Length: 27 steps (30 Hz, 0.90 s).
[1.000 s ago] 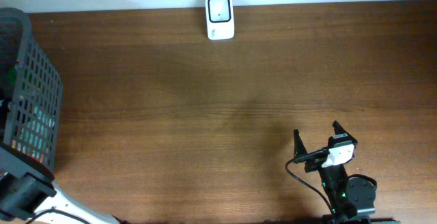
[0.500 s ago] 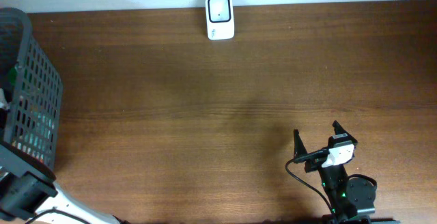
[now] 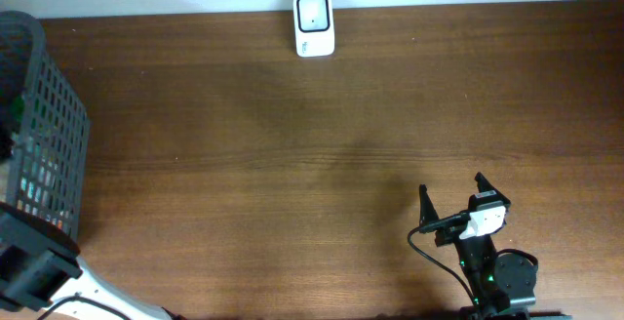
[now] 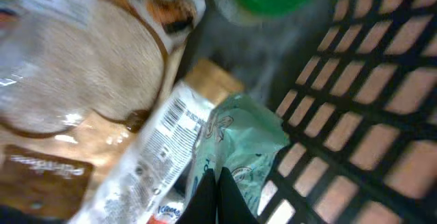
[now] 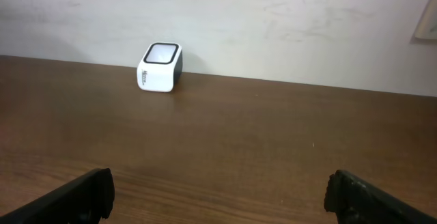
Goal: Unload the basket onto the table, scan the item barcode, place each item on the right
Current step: 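Lift the wipes pack out and place it on the table center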
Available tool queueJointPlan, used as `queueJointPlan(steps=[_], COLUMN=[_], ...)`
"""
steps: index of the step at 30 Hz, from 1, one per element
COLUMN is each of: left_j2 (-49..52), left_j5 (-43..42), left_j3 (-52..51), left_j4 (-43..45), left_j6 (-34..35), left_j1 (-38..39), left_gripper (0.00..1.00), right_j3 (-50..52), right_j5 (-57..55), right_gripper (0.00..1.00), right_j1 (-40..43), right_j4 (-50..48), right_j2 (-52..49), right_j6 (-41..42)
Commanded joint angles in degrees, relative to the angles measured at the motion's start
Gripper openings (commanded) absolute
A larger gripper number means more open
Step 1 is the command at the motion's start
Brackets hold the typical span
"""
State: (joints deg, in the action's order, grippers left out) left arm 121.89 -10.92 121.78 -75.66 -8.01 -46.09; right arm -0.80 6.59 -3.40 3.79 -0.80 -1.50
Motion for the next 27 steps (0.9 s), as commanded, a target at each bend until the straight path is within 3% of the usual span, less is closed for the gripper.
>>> queueJointPlan(steps=[1,11,16,27], left_j2=[0.2,-0.9,-4.5,-17.8], left_j5=[-3.0,-4.8,-7.1,-9.7], left_j3=[8.0,26.6,31.0,31.4], left_j4=[-1.8,-9.4,-9.9,-11.9], left_j6=[2.6,9.0,10.4,10.4], left_j1=[0.2,1.9,4.6,25.2], left_gripper=[0.0,0.0,0.0,0.0], right_j3=[0.5,0.5,0.5,0.5], right_j5=[0.3,0.3,0.3,0.3], right_gripper=[0.98,0.98,0.98,0.98], right_j1=[0.1,0.1,0.1,0.1], right_j4=[0.0,0.0,0.0,0.0], right_j2=[0.3,0.3,0.3,0.3], right_j6=[0.2,0.2,0.2,0.2])
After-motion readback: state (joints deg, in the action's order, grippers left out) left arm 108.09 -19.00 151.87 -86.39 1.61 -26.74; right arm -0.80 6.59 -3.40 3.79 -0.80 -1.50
